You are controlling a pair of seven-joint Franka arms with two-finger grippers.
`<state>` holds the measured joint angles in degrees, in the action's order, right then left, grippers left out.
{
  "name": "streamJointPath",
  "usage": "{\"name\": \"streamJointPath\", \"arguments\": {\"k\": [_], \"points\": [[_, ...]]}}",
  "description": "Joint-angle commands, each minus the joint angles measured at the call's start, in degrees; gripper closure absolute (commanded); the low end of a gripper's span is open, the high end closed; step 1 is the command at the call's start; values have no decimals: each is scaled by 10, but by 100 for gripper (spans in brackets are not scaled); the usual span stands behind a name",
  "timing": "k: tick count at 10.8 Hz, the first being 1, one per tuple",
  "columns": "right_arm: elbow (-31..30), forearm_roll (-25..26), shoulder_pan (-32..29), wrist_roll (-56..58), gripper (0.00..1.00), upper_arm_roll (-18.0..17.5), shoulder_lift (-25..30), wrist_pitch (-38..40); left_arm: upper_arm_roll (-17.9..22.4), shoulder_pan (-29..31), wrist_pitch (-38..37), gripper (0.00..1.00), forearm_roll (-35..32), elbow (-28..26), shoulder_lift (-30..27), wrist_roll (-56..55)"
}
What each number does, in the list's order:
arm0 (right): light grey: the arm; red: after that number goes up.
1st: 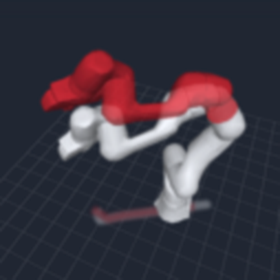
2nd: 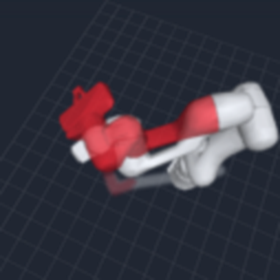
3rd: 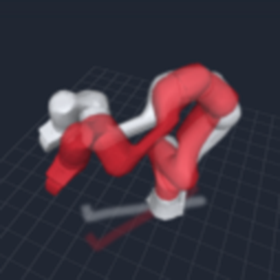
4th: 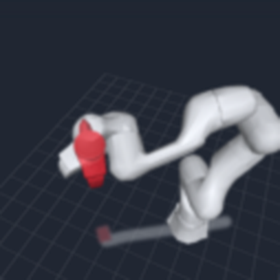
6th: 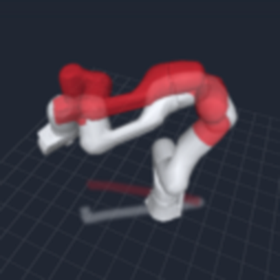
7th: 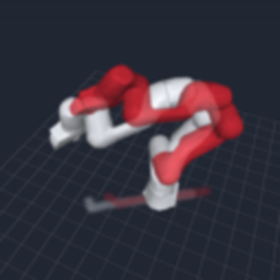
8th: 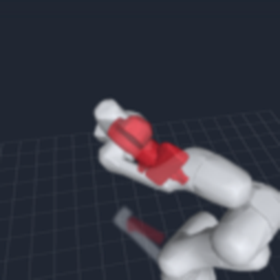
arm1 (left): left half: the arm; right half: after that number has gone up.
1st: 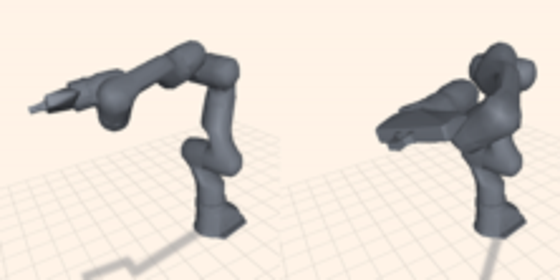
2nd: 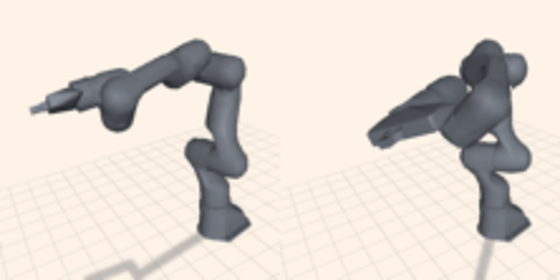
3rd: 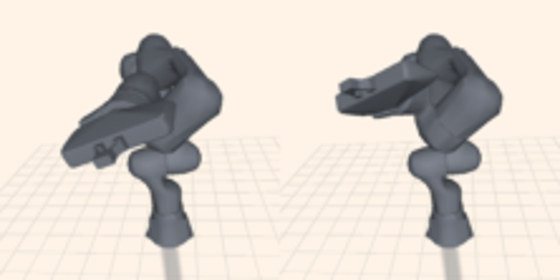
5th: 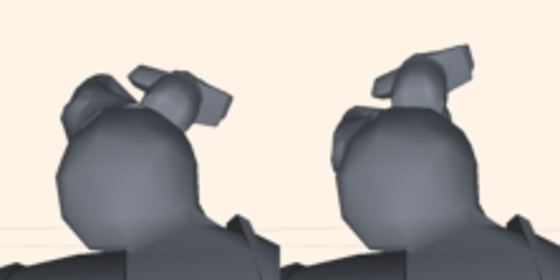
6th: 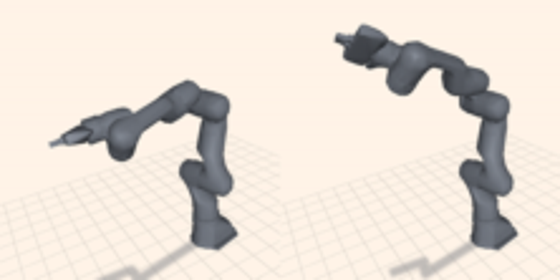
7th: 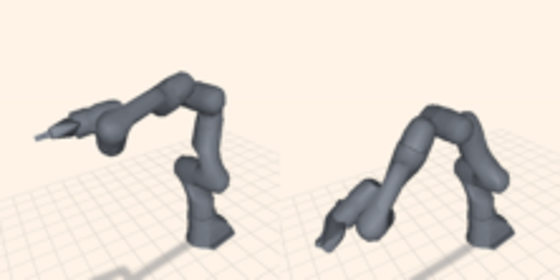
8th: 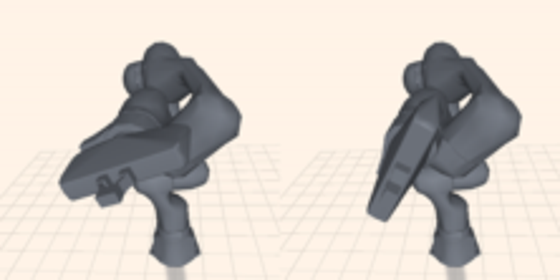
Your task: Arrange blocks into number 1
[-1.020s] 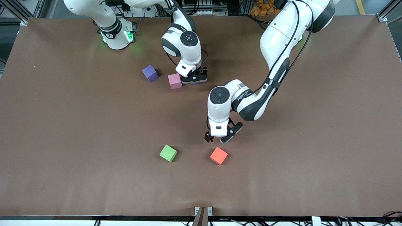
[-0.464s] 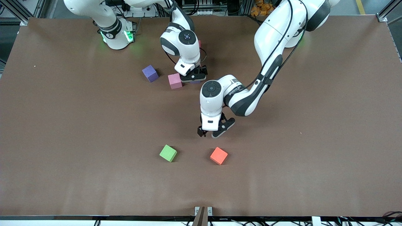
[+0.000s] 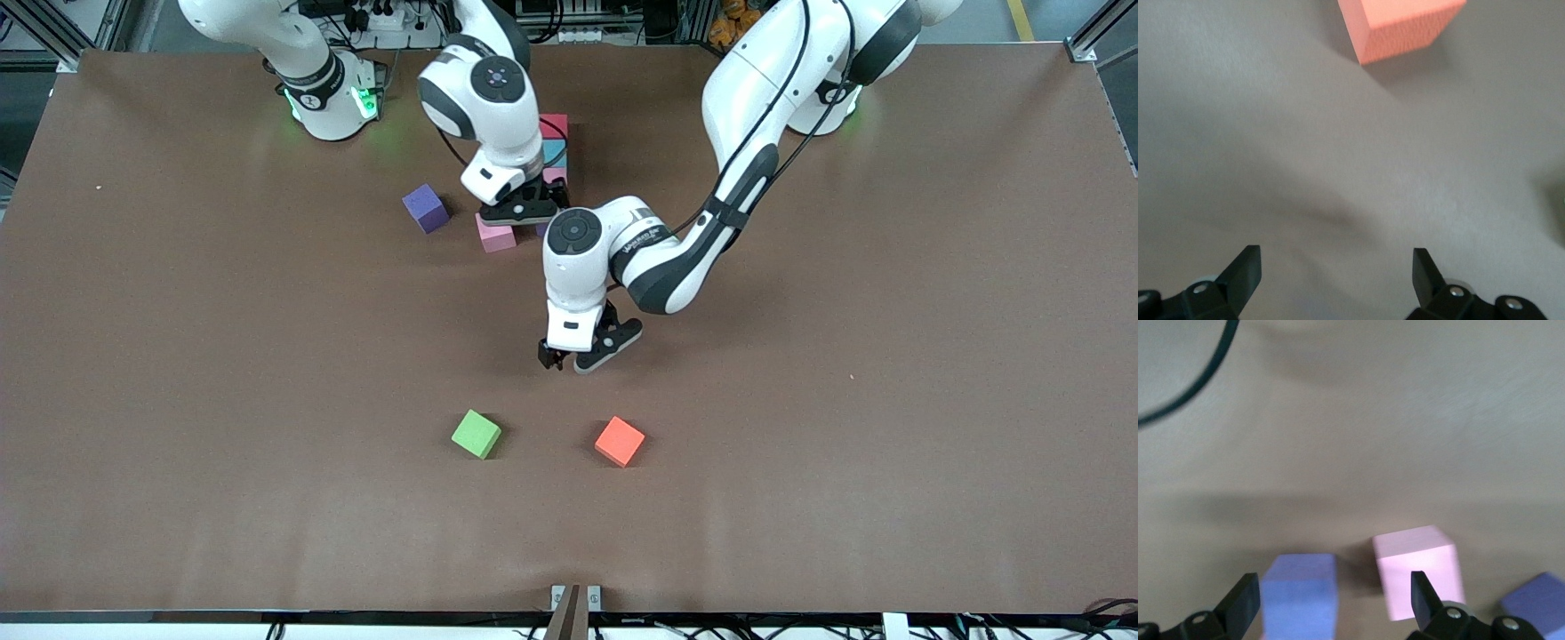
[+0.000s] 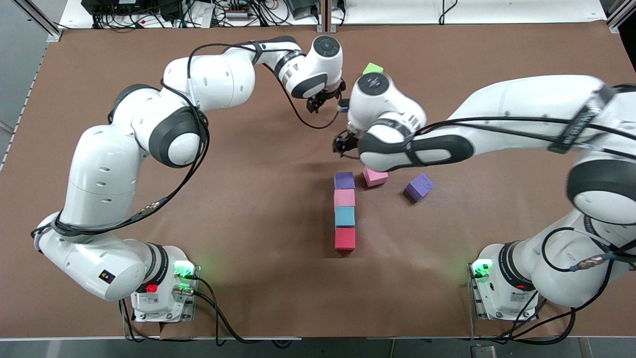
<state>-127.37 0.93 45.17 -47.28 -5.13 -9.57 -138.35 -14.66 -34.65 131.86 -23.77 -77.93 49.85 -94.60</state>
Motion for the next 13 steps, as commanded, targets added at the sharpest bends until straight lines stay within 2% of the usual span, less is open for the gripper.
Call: {"name": "streamJointPath", "arguments": {"k": [1, 3, 7, 11, 13], "points": [[-60, -9, -71, 87, 0, -4, 98, 64, 2, -33, -23, 0, 2, 6, -6, -11], [-56, -8, -139, 145, 0, -2, 128, 103, 2, -62, -35, 0, 19, 6, -6, -12], [-11, -3, -280, 309, 0, 26, 126, 99, -1, -135, -36, 0, 30, 10, -6, -14], [26, -5, -429, 484, 0, 27, 111, 99, 3, -193, -37, 0, 63, 19, -6, -15], [53, -5, -456, 531, 0, 28, 91, 103, 5, -204, -37, 0, 65, 18, -1, -15]]}}
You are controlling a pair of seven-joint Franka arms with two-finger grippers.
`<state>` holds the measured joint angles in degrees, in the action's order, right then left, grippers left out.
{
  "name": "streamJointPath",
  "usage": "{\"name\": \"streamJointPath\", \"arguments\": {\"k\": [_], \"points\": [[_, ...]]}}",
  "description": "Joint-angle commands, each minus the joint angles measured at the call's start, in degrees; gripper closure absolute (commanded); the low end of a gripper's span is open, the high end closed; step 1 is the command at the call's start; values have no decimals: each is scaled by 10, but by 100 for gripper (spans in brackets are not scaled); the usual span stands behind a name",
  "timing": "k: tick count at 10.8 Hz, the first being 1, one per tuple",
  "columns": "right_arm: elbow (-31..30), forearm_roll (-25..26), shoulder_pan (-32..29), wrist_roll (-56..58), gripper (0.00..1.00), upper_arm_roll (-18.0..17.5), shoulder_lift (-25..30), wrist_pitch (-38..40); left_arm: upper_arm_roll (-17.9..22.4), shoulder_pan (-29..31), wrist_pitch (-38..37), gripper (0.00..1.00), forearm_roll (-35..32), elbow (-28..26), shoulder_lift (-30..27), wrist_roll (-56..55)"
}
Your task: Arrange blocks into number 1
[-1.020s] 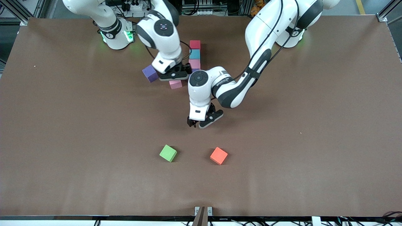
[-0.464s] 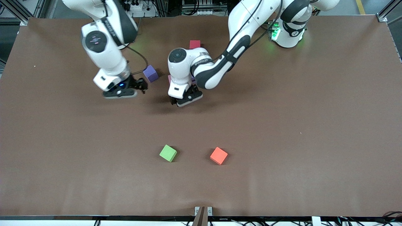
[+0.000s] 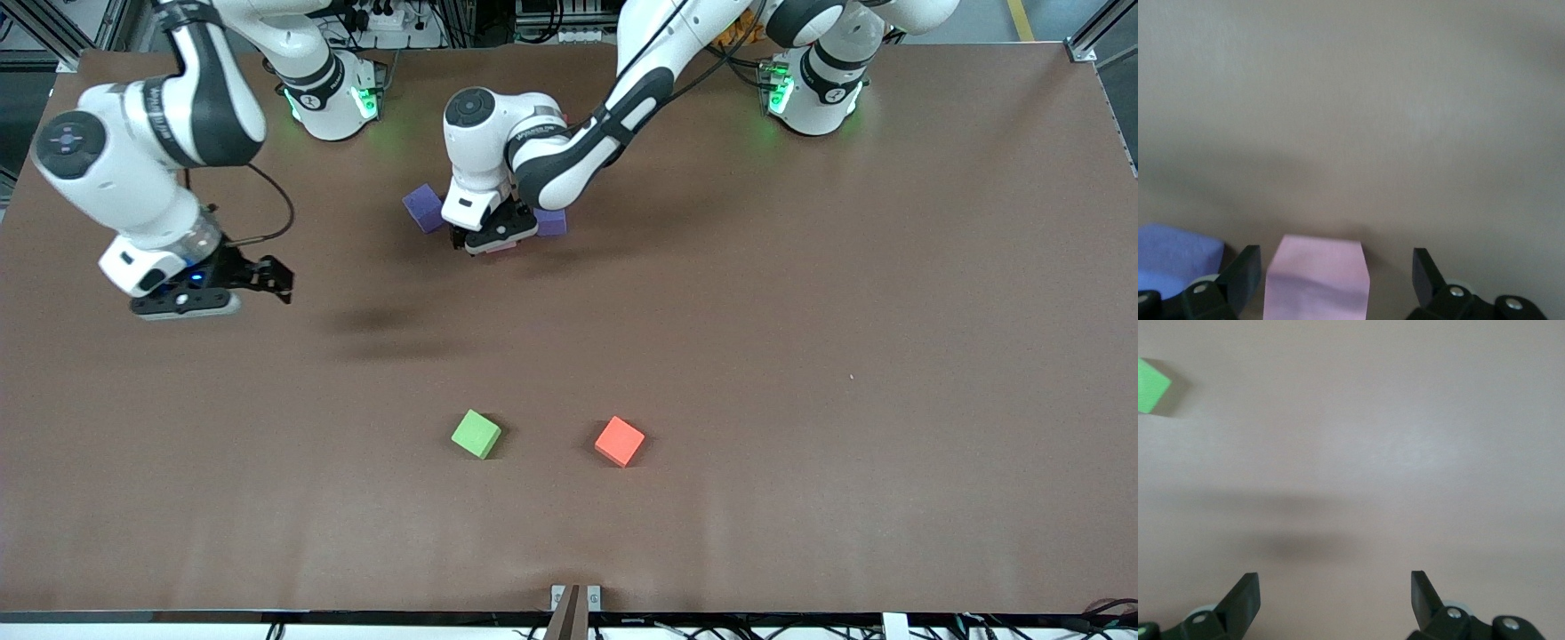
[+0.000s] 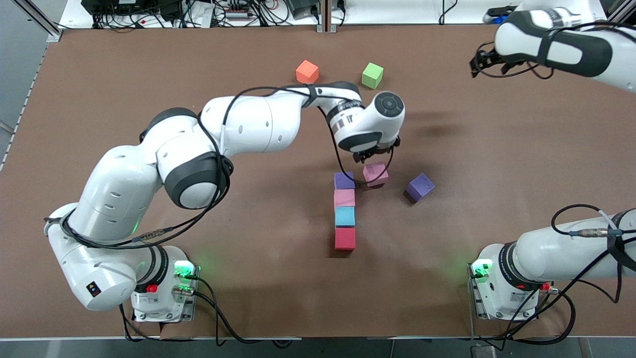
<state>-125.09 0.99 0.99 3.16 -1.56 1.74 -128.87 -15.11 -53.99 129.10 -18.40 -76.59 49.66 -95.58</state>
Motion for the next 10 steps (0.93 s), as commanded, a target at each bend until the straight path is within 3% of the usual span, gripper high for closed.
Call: {"name": "streamJointPath", "arguments": {"k": [1, 10], "points": [[31, -5, -16, 28, 0, -8, -22, 8, 8, -15, -10, 0, 13, 4, 3, -5], [53, -12, -11, 20, 0, -8, -46, 2, 8, -32, -10, 0, 19, -9, 23, 0]]}}
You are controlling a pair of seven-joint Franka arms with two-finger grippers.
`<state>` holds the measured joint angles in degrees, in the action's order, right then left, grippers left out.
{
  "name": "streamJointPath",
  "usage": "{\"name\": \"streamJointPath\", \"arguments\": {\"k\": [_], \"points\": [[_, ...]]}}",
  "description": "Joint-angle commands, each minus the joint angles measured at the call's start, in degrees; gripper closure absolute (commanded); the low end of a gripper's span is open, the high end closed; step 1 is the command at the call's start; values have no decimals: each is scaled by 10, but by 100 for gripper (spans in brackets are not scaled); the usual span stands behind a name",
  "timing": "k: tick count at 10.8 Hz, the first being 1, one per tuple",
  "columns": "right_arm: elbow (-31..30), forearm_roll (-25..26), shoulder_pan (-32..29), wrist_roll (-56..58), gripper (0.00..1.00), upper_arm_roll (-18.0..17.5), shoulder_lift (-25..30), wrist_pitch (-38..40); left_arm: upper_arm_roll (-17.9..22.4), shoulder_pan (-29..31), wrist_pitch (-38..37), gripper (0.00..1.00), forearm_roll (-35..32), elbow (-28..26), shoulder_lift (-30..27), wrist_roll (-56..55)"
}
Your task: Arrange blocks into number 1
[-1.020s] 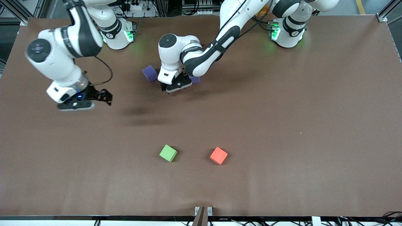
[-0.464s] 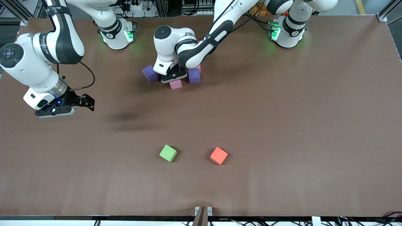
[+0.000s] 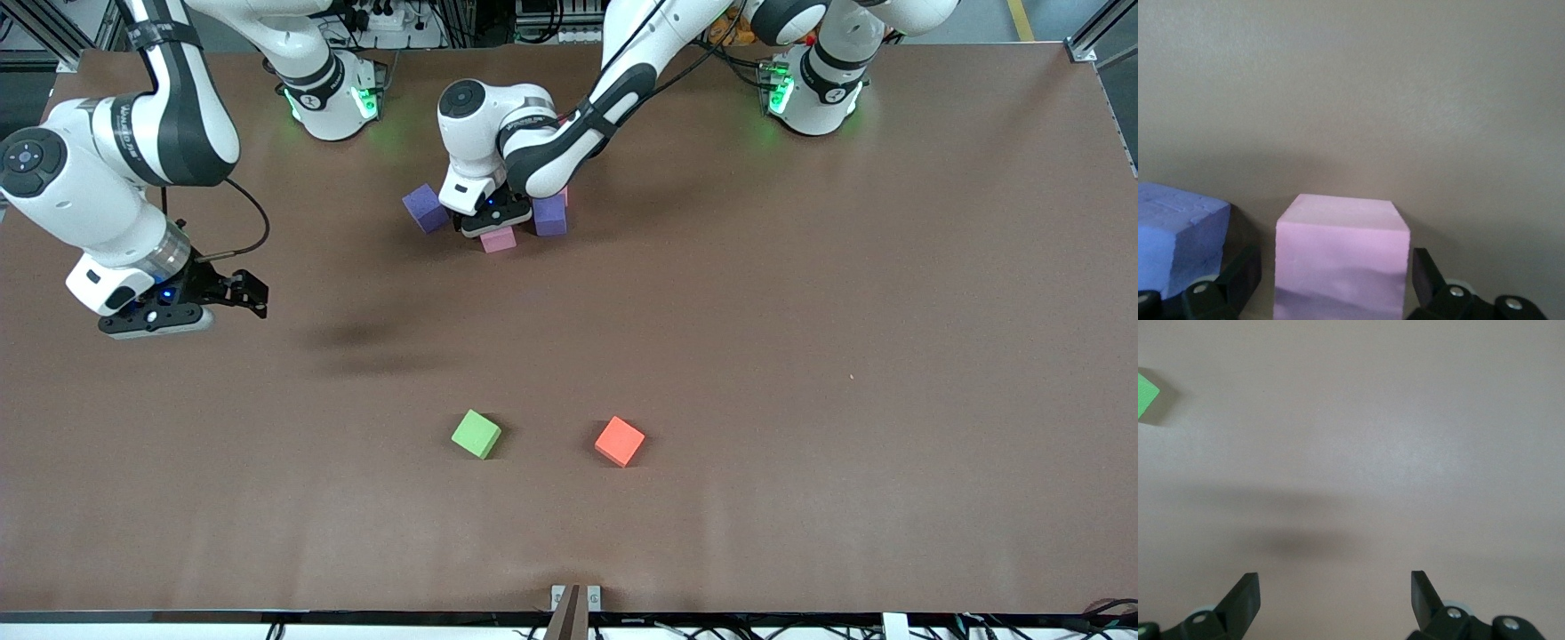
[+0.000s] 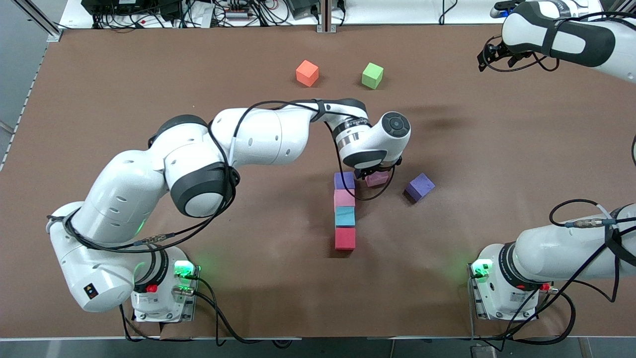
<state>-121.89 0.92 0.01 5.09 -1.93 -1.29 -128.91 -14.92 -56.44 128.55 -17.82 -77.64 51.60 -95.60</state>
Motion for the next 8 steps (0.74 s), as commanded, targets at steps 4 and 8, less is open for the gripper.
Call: {"name": "streamJointPath", "arguments": {"k": [4, 8], "points": [[66, -47, 6, -159, 1, -5, -46, 2, 7, -7, -4, 100, 39, 1, 1, 0], [130, -47, 27, -302, 0, -4, -103, 0, 15, 20, -34, 100, 31, 4, -31, 2]]}}
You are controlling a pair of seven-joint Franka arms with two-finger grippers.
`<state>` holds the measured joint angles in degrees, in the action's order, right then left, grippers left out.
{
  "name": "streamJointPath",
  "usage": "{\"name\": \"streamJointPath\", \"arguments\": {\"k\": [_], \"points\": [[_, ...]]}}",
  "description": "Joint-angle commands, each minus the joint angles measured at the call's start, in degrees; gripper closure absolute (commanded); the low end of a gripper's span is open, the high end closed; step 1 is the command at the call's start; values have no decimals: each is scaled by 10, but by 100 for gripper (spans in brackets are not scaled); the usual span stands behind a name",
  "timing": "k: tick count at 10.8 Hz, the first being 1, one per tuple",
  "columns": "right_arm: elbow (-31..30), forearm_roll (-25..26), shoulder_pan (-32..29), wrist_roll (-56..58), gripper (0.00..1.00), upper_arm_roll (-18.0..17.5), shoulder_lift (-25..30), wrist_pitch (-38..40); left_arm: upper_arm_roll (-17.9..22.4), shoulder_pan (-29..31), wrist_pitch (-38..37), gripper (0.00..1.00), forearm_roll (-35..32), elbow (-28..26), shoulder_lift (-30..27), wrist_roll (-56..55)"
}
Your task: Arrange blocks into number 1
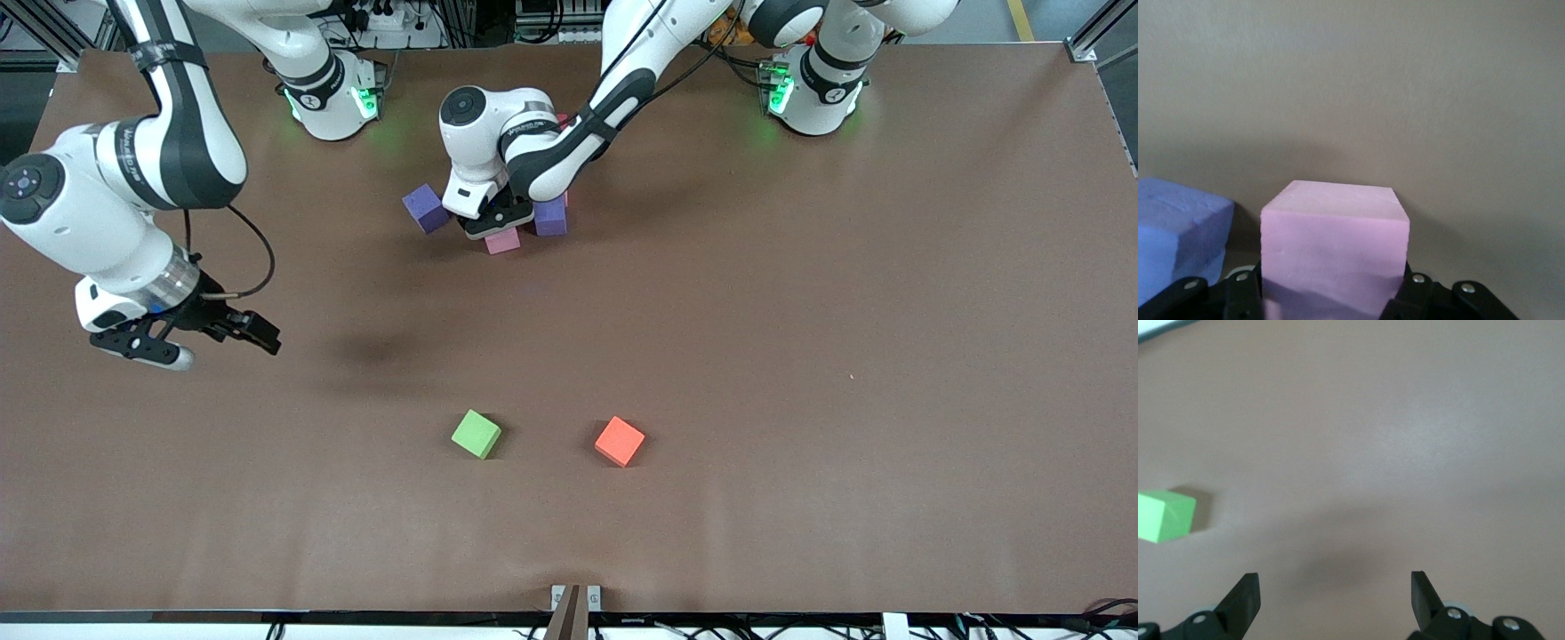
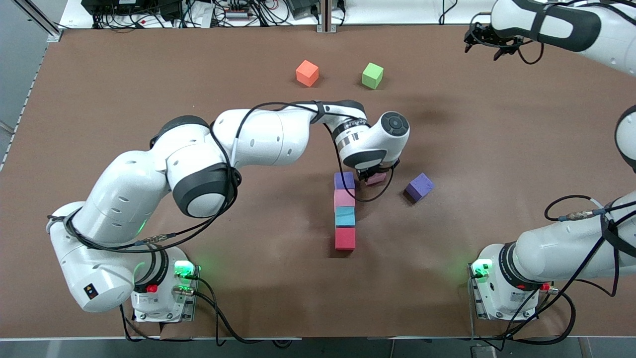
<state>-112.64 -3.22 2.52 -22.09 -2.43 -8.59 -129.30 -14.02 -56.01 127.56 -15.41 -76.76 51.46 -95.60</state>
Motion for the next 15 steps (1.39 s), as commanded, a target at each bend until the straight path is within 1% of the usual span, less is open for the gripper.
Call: {"name": "streamJointPath", "arguments": {"k": [1, 2, 3, 4, 5, 6, 7, 8, 9, 10, 11, 12, 14, 15], "points": [[41, -6, 2, -29, 0, 1, -32, 4, 7, 33, -26, 100, 4, -6, -42, 8], [41, -6, 2, -30, 0, 1, -32, 4, 7, 51, -43, 100, 4, -7, -49, 38], [41, -6, 1, -30, 0, 1, -32, 4, 5, 77, -56, 100, 8, -7, -56, 92], [41, -9, 2, -32, 0, 1, -32, 4, -2, 102, -64, 100, 13, -7, -57, 142], [42, -14, 4, -37, 0, 1, -32, 4, -11, 116, -69, 100, 14, -8, -57, 187], [42, -22, 12, -59, 0, 1, -34, 4, -23, 127, -90, 100, 20, -16, -57, 220], [50, -24, 23, -100, 0, 1, -45, 3, -38, 144, -108, 100, 22, -22, -58, 260], [76, -24, 34, -151, 0, 1, -70, 4, -67, 169, -108, 100, 27, -26, -52, 299], [108, -24, 47, -204, 0, 1, -102, 4, -81, 173, -108, 100, 32, -36, -51, 317], [135, -22, 59, -237, 0, 1, -126, 4, -85, 173, -105, 100, 31, -48, -51, 321], [138, -19, 65, -238, 0, 1, -130, 3, -92, 173, -101, 100, 31, -53, -49, 326], [136, -14, 64, -224, 0, 1, -123, 4, -93, 173, -88, 100, 31, -61, -49, 331], [110, -10, 47, -46, 0, 5, -93, 4, -94, 171, -45, 100, 31, -94, -51, 328], [109, -2, 36, 13, 0, 13, -78, 11, -94, 169, -30, 100, 30, -106, -53, 324]]}}
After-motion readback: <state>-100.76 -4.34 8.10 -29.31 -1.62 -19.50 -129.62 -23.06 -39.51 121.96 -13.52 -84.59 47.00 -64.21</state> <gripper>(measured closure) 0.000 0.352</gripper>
